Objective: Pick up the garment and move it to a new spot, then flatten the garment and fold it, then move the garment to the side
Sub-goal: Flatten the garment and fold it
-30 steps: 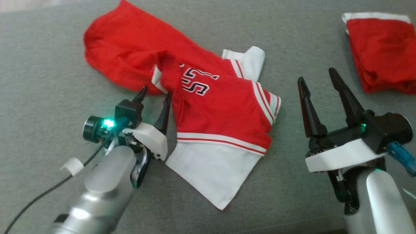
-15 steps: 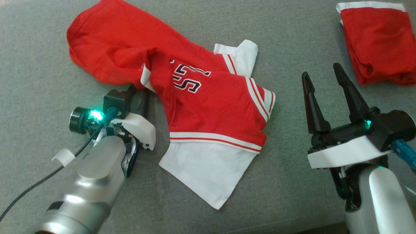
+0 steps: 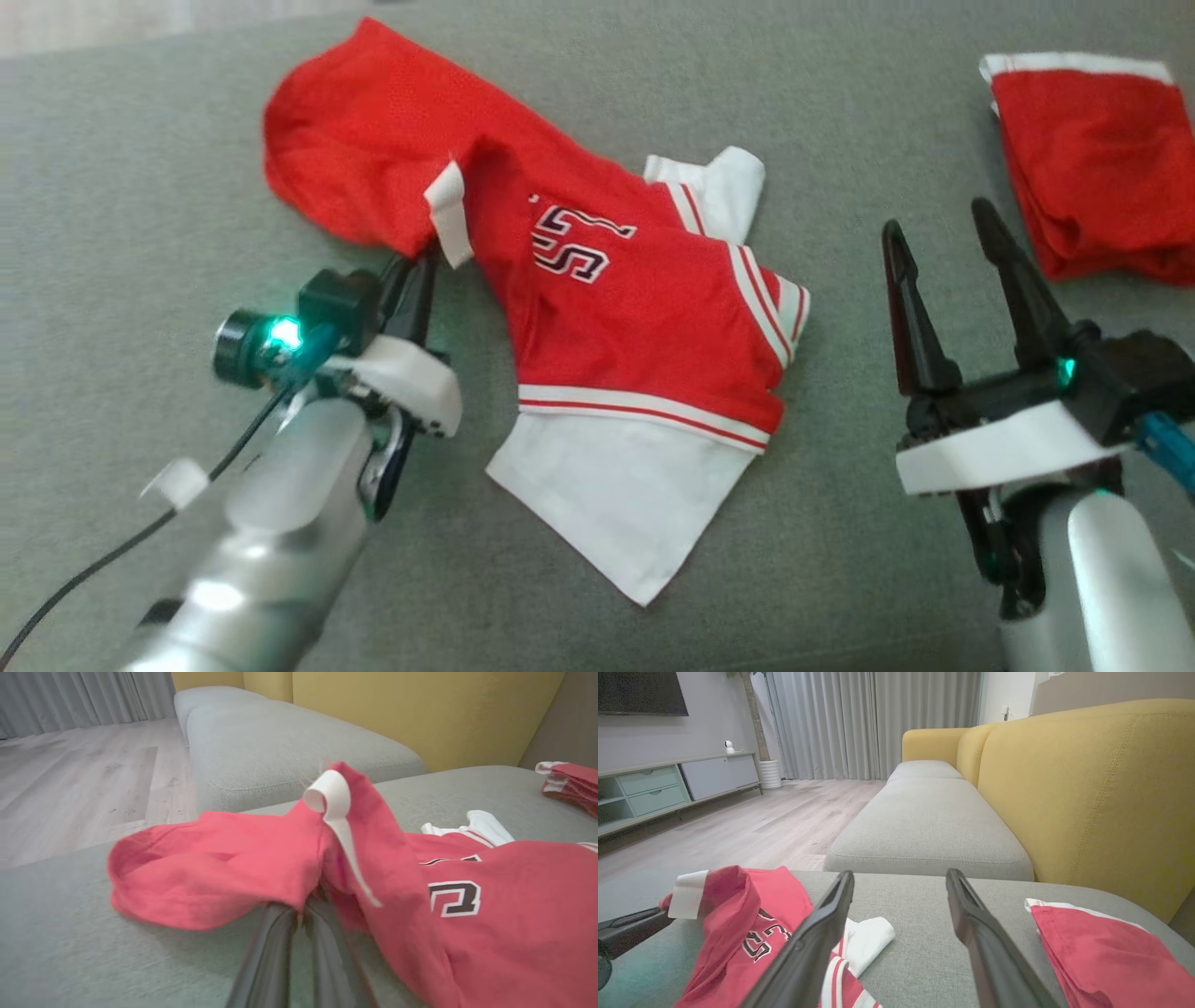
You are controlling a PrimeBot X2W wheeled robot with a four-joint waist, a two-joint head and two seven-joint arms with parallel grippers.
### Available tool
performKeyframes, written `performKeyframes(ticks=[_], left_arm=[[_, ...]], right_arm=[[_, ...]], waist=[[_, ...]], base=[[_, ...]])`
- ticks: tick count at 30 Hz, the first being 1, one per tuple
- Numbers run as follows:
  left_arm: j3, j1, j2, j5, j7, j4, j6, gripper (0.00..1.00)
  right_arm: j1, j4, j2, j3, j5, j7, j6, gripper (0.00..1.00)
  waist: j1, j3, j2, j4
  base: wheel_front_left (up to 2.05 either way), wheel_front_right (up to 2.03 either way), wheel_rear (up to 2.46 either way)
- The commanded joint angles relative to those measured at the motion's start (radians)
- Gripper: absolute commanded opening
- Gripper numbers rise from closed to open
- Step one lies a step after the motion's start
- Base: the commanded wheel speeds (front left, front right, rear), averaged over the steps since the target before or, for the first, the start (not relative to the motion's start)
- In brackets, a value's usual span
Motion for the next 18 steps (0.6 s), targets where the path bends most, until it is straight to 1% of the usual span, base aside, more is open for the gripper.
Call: performKeyframes(ticks=[1, 7, 8, 13, 15, 17, 18], left_arm=[[0.044, 0.012, 0.062, 0.001, -0.012, -0.05, 0.016, 0.0], [0.106, 0.149, 0.193, -0.019, -0.012, -0.205, 0.067, 0.0], [0.106, 0.149, 0.193, -0.019, -0.012, -0.205, 0.067, 0.0], [0.167, 0.299, 0.3, -0.064, 0.018, -0.346, 0.133, 0.0], [0.187, 0.35, 0.331, -0.082, 0.038, -0.394, 0.16, 0.0], [0.197, 0.39, 0.353, -0.098, 0.067, -0.428, 0.177, 0.0], [0.199, 0.405, 0.361, -0.104, 0.079, -0.44, 0.184, 0.05]], right_arm=[[0.008, -0.03, 0.005, 0.016, 0.008, -0.002, -0.001, 1.0], [0.045, -0.025, 0.005, 0.001, 0.011, 0.002, -0.001, 1.0], [0.045, -0.025, 0.005, 0.001, 0.011, 0.002, -0.001, 1.0], [0.073, -0.023, 0.005, -0.009, 0.011, 0.007, -0.001, 1.0], [0.082, -0.019, 0.005, -0.011, 0.011, 0.013, -0.001, 1.0], [0.088, -0.015, 0.005, -0.013, 0.01, 0.015, -0.001, 1.0], [0.091, -0.011, 0.005, -0.014, 0.011, 0.016, -0.001, 1.0]], waist=[[0.0, -0.031, 0.0, 0.028], [0.0, -0.087, 0.0, 0.073], [0.0, -0.087, 0.0, 0.073], [0.0, -0.105, 0.0, 0.095], [0.0, -0.104, 0.0, 0.099], [0.0, -0.101, 0.0, 0.102], [0.0, -0.1, 0.0, 0.103]], base=[[0.0, 0.0, 0.0], [0.0, 0.0, 0.0], [0.0, 0.0, 0.0], [0.0, 0.0, 0.0], [0.0, 0.0, 0.0], [0.0, 0.0, 0.0], [0.0, 0.0, 0.0]])
